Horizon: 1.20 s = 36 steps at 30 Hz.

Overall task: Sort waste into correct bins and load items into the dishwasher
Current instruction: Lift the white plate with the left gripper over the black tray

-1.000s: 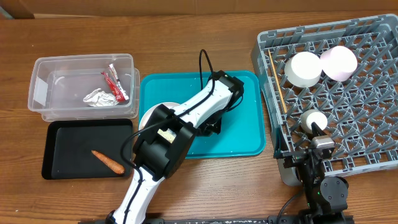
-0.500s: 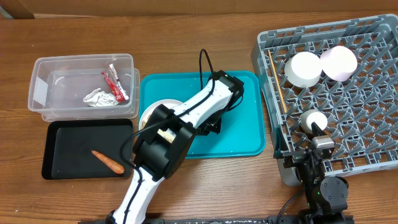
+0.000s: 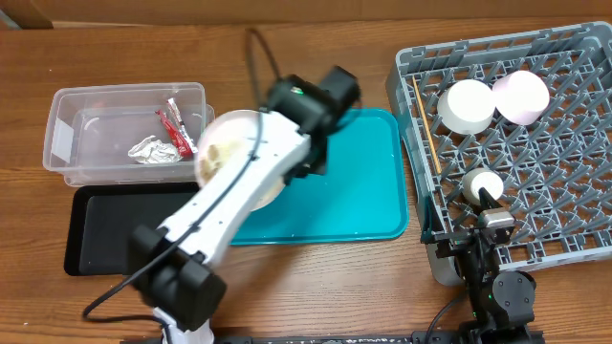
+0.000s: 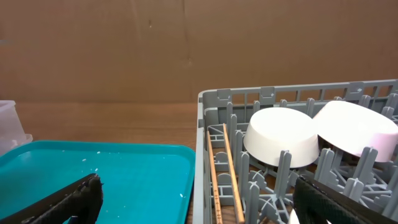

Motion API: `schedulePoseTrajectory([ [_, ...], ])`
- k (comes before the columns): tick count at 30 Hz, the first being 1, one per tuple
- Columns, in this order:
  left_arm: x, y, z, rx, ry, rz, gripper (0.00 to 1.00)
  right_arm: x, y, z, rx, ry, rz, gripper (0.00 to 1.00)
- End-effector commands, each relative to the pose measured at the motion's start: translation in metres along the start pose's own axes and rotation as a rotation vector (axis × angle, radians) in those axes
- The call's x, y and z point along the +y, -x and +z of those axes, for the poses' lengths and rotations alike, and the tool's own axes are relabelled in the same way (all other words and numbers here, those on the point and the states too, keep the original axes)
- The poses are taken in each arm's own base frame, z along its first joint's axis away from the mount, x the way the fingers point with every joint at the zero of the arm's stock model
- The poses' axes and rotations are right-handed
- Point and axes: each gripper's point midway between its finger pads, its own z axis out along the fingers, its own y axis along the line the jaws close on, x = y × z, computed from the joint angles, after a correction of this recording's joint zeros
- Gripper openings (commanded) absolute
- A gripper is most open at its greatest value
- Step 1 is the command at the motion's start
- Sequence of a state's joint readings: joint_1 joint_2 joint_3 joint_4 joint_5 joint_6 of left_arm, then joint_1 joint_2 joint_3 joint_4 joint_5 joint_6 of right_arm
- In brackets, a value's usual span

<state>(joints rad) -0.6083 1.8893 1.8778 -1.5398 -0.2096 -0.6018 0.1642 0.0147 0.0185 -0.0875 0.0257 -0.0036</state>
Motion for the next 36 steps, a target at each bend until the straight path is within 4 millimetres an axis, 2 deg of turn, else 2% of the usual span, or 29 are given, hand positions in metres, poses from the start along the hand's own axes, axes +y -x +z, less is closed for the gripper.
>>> schedulePoseTrajectory([
  [1,0.044,0.011,-0.009,0.021,-0.034,-0.163,0.04,0.0,-0.001,0.0,-0.007,0.003,0.005,1.0],
  [4,0.071,0.013,-0.003,0.087,-0.069,-0.231,0.04,0.0,-0.001,0.0,-0.007,0.003,0.005,1.0],
  [5,0.091,0.012,0.004,0.13,-0.082,-0.278,0.04,0.0,-0.001,0.0,-0.007,0.003,0.005,1.0],
  [6,0.102,0.012,0.008,0.147,-0.084,-0.307,0.04,0.0,-0.001,0.0,-0.007,0.003,0.005,1.0],
  [9,0.128,0.013,0.017,0.175,-0.081,-0.368,0.04,0.0,-0.001,0.0,-0.007,0.003,0.005,1.0],
  [11,0.138,0.014,0.022,0.185,-0.104,-0.389,0.04,0.0,-0.001,0.0,-0.007,0.003,0.005,1.0],
  [15,0.142,0.02,0.029,0.162,-0.191,-0.435,0.04,0.0,-0.001,0.0,-0.007,0.003,0.005,1.0],
  [18,0.145,0.018,0.026,0.115,-0.226,-0.453,0.04,0.0,-0.001,0.0,-0.007,0.003,0.005,1.0],
  [23,0.157,0.002,0.023,0.009,-0.263,-0.486,0.04,0.0,-0.001,0.0,-0.007,0.003,0.005,1.0],
  [31,0.166,-0.027,0.043,-0.147,-0.376,-0.552,0.04,0.0,-0.001,0.0,-0.007,0.003,0.005,1.0],
  [36,0.171,-0.037,0.041,-0.207,-0.398,-0.562,0.04,0.0,-0.001,0.0,-0.007,0.003,0.005,1.0],
])
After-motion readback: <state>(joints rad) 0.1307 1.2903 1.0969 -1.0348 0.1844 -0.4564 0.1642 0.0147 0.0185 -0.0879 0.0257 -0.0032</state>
